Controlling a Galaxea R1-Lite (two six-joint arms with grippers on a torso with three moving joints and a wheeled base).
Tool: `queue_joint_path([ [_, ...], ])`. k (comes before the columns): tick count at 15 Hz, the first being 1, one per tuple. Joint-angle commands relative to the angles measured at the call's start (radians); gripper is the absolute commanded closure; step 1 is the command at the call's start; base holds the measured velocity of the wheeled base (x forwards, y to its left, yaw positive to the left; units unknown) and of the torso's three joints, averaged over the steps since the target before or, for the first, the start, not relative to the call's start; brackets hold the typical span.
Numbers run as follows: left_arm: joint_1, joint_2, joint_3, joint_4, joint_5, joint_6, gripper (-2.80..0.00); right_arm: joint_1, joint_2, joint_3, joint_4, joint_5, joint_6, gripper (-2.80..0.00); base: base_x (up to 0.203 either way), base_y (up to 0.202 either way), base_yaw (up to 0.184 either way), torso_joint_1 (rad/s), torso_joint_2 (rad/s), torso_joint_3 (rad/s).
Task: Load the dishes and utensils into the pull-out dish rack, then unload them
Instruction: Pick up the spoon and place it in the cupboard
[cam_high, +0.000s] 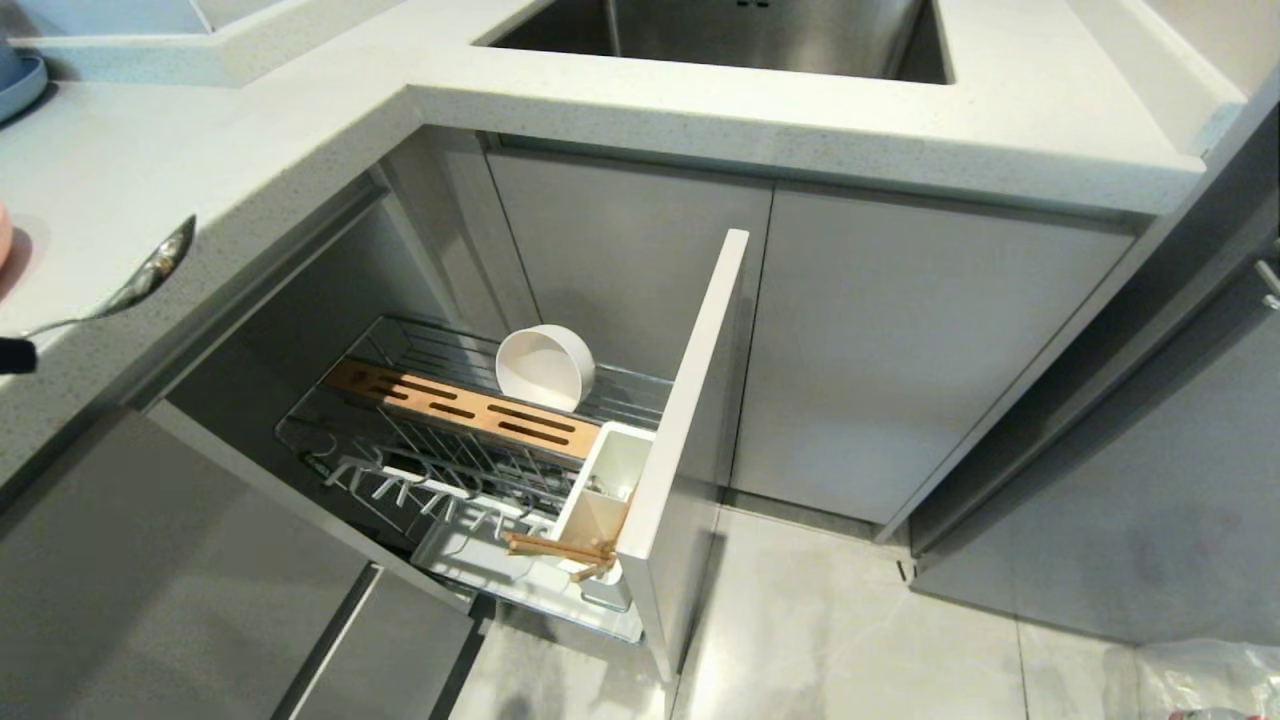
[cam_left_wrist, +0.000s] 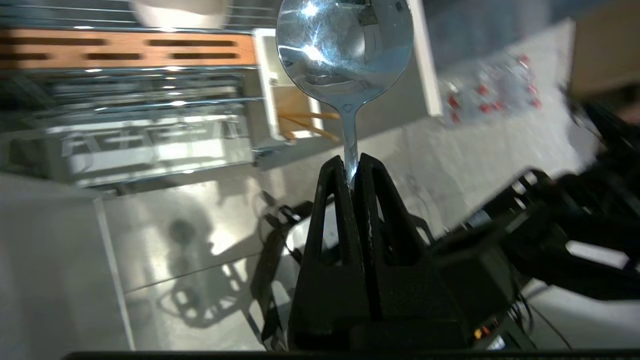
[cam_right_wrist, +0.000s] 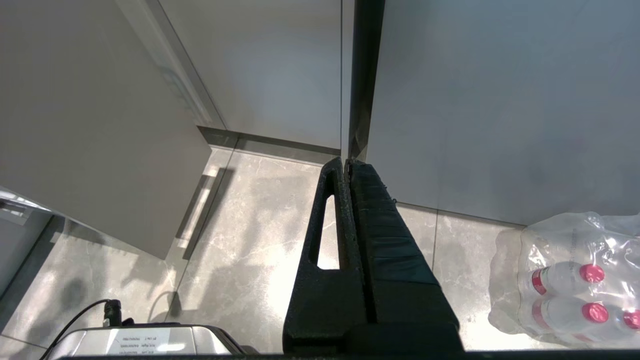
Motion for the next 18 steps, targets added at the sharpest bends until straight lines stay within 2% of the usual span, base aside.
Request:
queue_joint_path([
  [1, -0.082, 0.037, 0.008, 0.008, -0.002, 0.002, 0.00, 0.000, 0.000, 0.002, 0.000, 0.000, 0.001, 0.00, 0.000, 0.000, 0.000, 0.000, 0.00, 0.000],
  [4, -0.146, 0.143, 0.002, 0.012, 0.014, -0.006, 0.00, 0.000, 0.000, 0.002, 0.000, 0.000, 0.001, 0.00, 0.000, 0.000, 0.000, 0.000, 0.00, 0.000],
  [5, -0.157, 0.184, -0.012, 0.019, 0.038, -0.014, 0.00, 0.000, 0.000, 0.002, 0.000, 0.000, 0.001, 0.00, 0.000, 0.000, 0.000, 0.000, 0.00, 0.000],
  [6, -0.179, 0.228, -0.051, 0.040, 0.086, -0.047, 0.00, 0.000, 0.000, 0.002, 0.000, 0.000, 0.001, 0.00, 0.000, 0.000, 0.000, 0.000, 0.00, 0.000],
  [9, -0.338, 0.318, -0.170, 0.106, 0.274, -0.262, 0.00, 0.000, 0.000, 0.002, 0.000, 0.000, 0.001, 0.00, 0.000, 0.000, 0.000, 0.000, 0.00, 0.000],
  [11, -0.464, 0.372, -0.186, 0.081, 0.385, -0.324, 0.00, 0.000, 0.000, 0.002, 0.000, 0.000, 0.001, 0.00, 0.000, 0.000, 0.000, 0.000, 0.00, 0.000],
  [14, -0.621, 0.484, -0.192, -0.006, 0.611, -0.478, 0.00, 0.000, 0.000, 0.002, 0.000, 0.000, 0.001, 0.00, 0.000, 0.000, 0.000, 0.000, 0.00, 0.000],
  [16, -0.703, 0.558, -0.193, -0.085, 0.693, -0.560, 0.00, 0.000, 0.000, 0.002, 0.000, 0.000, 0.001, 0.00, 0.000, 0.000, 0.000, 0.000, 0.00, 0.000],
  [18, -0.737, 0.621, -0.196, -0.171, 0.728, -0.597, 0.00, 0.000, 0.000, 0.002, 0.000, 0.000, 0.001, 0.00, 0.000, 0.000, 0.000, 0.000, 0.00, 0.000],
])
